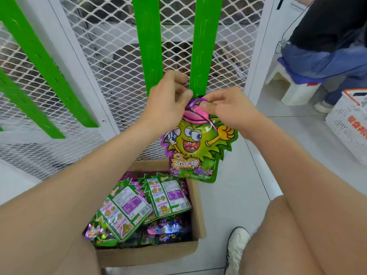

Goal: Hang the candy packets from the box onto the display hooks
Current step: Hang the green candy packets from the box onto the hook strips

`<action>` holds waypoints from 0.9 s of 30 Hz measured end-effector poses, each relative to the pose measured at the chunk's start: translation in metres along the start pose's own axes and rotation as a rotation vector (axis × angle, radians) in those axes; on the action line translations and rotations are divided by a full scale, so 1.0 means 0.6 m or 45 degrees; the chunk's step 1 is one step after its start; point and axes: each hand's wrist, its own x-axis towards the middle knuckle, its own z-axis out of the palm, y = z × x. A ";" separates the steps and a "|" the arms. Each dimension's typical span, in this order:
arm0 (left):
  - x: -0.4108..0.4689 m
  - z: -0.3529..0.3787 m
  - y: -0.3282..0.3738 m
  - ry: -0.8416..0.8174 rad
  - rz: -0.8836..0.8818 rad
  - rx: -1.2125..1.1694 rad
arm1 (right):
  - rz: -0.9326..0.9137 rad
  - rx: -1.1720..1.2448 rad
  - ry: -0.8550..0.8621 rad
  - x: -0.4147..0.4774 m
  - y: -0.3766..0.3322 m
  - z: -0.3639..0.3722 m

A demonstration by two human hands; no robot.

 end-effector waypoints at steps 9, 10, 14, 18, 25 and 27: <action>-0.013 -0.008 -0.010 -0.089 -0.001 0.067 | -0.001 -0.019 -0.002 -0.007 -0.004 -0.002; -0.017 -0.012 -0.010 -0.110 -0.016 0.048 | -0.013 -0.029 0.029 -0.010 -0.005 -0.002; -0.027 -0.031 -0.014 -0.198 -0.066 0.005 | -0.057 -0.025 0.089 -0.025 -0.015 0.005; -0.047 -0.052 -0.005 -0.323 -0.139 -0.170 | -0.145 -0.050 0.120 -0.040 -0.019 0.017; -0.059 -0.075 0.001 -0.352 -0.207 -0.219 | -0.092 -0.163 0.257 -0.042 -0.015 0.038; -0.062 -0.080 0.011 -0.338 -0.220 -0.197 | -0.052 -0.213 0.213 -0.047 -0.015 0.041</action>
